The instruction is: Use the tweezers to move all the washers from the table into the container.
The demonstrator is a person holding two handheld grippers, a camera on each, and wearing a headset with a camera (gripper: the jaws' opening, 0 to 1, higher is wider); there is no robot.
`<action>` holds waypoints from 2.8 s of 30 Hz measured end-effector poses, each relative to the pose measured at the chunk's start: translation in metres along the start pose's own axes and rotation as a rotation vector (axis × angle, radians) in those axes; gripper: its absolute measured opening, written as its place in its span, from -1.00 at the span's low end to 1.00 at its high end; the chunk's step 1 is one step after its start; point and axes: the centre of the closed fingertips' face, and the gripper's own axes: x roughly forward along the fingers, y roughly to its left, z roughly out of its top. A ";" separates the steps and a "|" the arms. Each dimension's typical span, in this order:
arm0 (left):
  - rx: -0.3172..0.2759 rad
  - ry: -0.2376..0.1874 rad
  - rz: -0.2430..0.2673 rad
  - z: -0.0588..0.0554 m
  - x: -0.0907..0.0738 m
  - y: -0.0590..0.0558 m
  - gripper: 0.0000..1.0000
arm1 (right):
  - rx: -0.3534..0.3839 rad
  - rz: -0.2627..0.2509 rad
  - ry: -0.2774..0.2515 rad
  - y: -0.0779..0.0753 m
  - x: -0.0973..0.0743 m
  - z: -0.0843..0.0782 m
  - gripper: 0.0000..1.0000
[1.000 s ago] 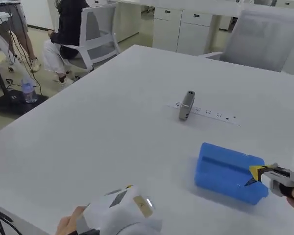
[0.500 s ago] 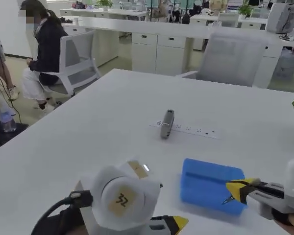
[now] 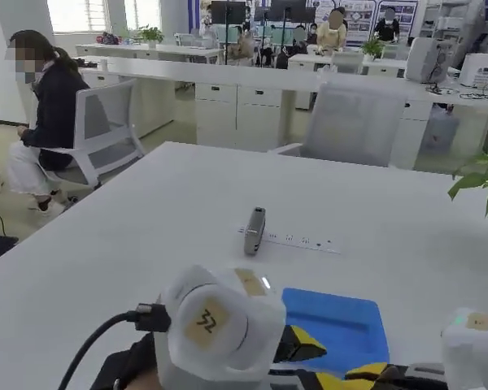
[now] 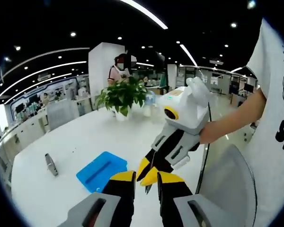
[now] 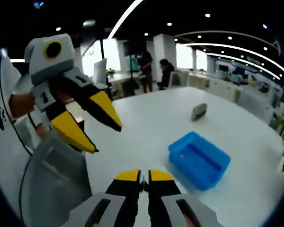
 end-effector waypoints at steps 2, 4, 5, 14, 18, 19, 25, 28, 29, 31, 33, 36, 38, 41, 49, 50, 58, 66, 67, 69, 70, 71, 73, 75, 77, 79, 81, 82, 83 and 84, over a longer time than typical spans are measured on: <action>0.030 0.009 -0.053 0.003 0.005 -0.007 -0.72 | -0.013 0.018 0.009 0.007 0.001 -0.001 -0.96; 0.050 0.030 -0.093 0.001 0.009 -0.013 -0.78 | -0.024 0.050 0.024 0.016 0.003 -0.003 -0.95; 0.065 0.048 -0.093 -0.002 0.012 -0.012 -0.81 | -0.023 0.063 0.028 0.020 0.003 -0.003 -0.95; 0.142 0.119 -0.192 -0.011 0.024 -0.029 -0.94 | -0.047 0.125 0.061 0.029 0.002 -0.011 -0.95; 0.152 0.137 -0.229 -0.012 0.027 -0.035 -0.92 | -0.053 0.147 0.076 0.031 0.002 -0.015 -0.95; 0.162 0.142 -0.234 -0.013 0.028 -0.036 -0.94 | -0.056 0.155 0.080 0.032 0.002 -0.016 -0.95; 0.203 0.144 -0.297 -0.012 0.032 -0.041 -1.00 | -0.073 0.197 0.118 0.035 0.004 -0.024 -0.95; 0.230 0.145 -0.314 -0.014 0.035 -0.042 -1.00 | -0.079 0.208 0.131 0.034 0.005 -0.028 -0.95; 0.235 0.145 -0.318 -0.014 0.036 -0.042 -1.00 | -0.082 0.213 0.137 0.034 0.006 -0.029 -0.95; 0.258 0.148 -0.347 -0.016 0.036 -0.043 -1.00 | -0.089 0.216 0.147 0.033 0.007 -0.030 -0.95; 0.258 0.148 -0.340 -0.017 0.037 -0.041 -1.00 | -0.090 0.218 0.152 0.030 0.008 -0.032 -0.95; 0.274 0.144 -0.333 -0.020 0.039 -0.036 -1.00 | -0.085 0.204 0.163 0.024 0.009 -0.037 -0.94; 0.277 0.149 -0.331 -0.024 0.040 -0.032 -1.00 | -0.081 0.188 0.168 0.018 0.010 -0.041 -0.93; 0.304 0.160 -0.307 -0.034 0.044 -0.024 -1.00 | -0.082 0.163 0.178 0.009 0.011 -0.047 -0.92; 0.362 0.202 -0.271 -0.054 0.060 -0.009 -1.00 | -0.095 0.109 0.211 -0.009 0.020 -0.058 -0.88; 0.373 0.210 -0.266 -0.056 0.061 -0.007 -1.00 | -0.110 0.096 0.227 -0.013 0.023 -0.062 -0.88; 0.388 0.252 -0.227 -0.078 0.072 0.010 -1.00 | -0.045 0.022 0.246 -0.029 0.044 -0.073 -0.85; 0.368 0.291 -0.198 -0.100 0.071 0.026 -1.00 | 0.045 -0.084 0.206 -0.045 0.040 -0.075 -0.69; 0.347 0.290 -0.197 -0.101 0.071 0.028 -1.00 | 0.064 -0.102 0.189 -0.046 0.036 -0.074 -0.64; 0.341 0.287 -0.198 -0.103 0.070 0.034 -1.00 | 0.124 -0.143 0.143 -0.049 0.023 -0.071 -0.59; 0.349 0.307 -0.203 -0.108 0.071 0.037 -1.00 | 0.167 -0.167 0.115 -0.050 0.013 -0.070 -0.57; 0.353 0.323 -0.209 -0.111 0.071 0.039 -1.00 | 0.197 -0.187 0.098 -0.051 0.007 -0.070 -0.54; 0.353 0.343 -0.214 -0.118 0.074 0.045 -1.00 | 0.275 -0.235 0.060 -0.052 -0.010 -0.073 -0.46; 0.340 0.369 -0.219 -0.125 0.076 0.050 -1.00 | 0.345 -0.281 0.025 -0.053 -0.027 -0.078 -0.41; 0.348 0.391 -0.214 -0.133 0.078 0.054 -1.00 | 0.397 -0.311 0.007 -0.049 -0.040 -0.083 -0.35; 0.346 0.418 -0.218 -0.142 0.080 0.057 -1.00 | 0.405 -0.340 0.000 -0.048 -0.050 -0.087 -0.30; 0.332 0.435 -0.218 -0.150 0.082 0.060 -1.00 | 0.415 -0.364 -0.011 -0.047 -0.060 -0.089 -0.25; 0.324 0.445 -0.217 -0.154 0.084 0.062 -1.00 | 0.420 -0.380 -0.016 -0.047 -0.064 -0.090 -0.23; 0.319 0.451 -0.215 -0.156 0.085 0.062 -1.00 | 0.421 -0.391 -0.018 -0.047 -0.066 -0.091 -0.22; 0.316 0.462 -0.215 -0.160 0.086 0.063 -1.00 | 0.423 -0.403 -0.018 -0.046 -0.068 -0.092 -0.21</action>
